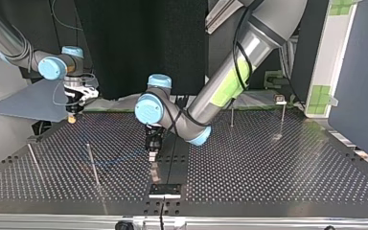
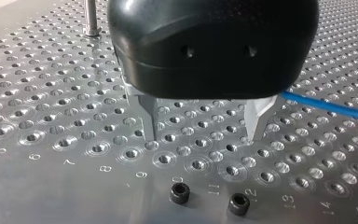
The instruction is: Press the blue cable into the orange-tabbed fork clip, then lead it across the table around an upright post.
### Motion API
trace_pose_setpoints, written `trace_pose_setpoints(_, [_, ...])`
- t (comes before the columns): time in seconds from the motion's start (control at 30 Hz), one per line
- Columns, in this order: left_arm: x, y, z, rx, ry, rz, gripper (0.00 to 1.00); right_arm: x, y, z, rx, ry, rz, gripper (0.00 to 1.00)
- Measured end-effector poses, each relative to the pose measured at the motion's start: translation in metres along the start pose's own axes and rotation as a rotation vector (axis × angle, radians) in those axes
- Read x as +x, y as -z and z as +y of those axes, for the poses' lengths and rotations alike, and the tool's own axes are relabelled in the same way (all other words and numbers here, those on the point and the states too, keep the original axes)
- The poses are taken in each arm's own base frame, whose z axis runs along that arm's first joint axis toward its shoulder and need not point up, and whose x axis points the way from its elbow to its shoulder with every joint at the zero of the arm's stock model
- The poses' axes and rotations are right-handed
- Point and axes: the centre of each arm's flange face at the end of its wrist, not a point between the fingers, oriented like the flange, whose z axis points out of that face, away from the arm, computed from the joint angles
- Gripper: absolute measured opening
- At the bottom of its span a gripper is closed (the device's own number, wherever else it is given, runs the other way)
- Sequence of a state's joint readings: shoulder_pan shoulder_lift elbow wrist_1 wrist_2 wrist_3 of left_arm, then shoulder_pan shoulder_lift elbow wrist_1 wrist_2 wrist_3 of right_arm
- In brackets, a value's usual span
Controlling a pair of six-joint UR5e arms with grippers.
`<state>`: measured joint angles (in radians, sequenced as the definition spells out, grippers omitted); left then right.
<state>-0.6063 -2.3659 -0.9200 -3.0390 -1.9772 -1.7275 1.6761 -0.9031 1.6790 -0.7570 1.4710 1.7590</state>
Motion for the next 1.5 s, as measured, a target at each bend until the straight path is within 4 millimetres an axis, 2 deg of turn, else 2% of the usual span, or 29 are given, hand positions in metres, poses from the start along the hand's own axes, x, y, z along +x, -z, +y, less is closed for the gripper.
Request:
trace_pose_setpoints(0.3, [0.000,0.000,0.000,-0.001,0.000,0.001,0.92,-0.012,0.004,0.003,0.000,-0.014,0.014,0.00])
trace_pose_setpoints(0.5, [0.000,0.000,0.000,-0.001,-0.002,0.005,0.92,-0.031,0.006,0.009,-0.015,-0.017,-0.007,0.00])
trace_pose_setpoints(0.7, [0.000,0.001,0.000,-0.002,-0.003,0.005,0.92,-0.059,0.009,0.018,-0.049,-0.014,-0.040,0.00])
trace_pose_setpoints(1.13, [0.001,0.001,-0.001,0.000,-0.001,0.005,0.92,-0.076,0.011,0.029,-0.072,-0.013,-0.038,0.00])
trace_pose_setpoints(1.5, [0.001,0.001,-0.001,0.000,-0.003,0.006,0.92,-0.114,0.014,0.043,-0.088,-0.009,-0.050,0.00])
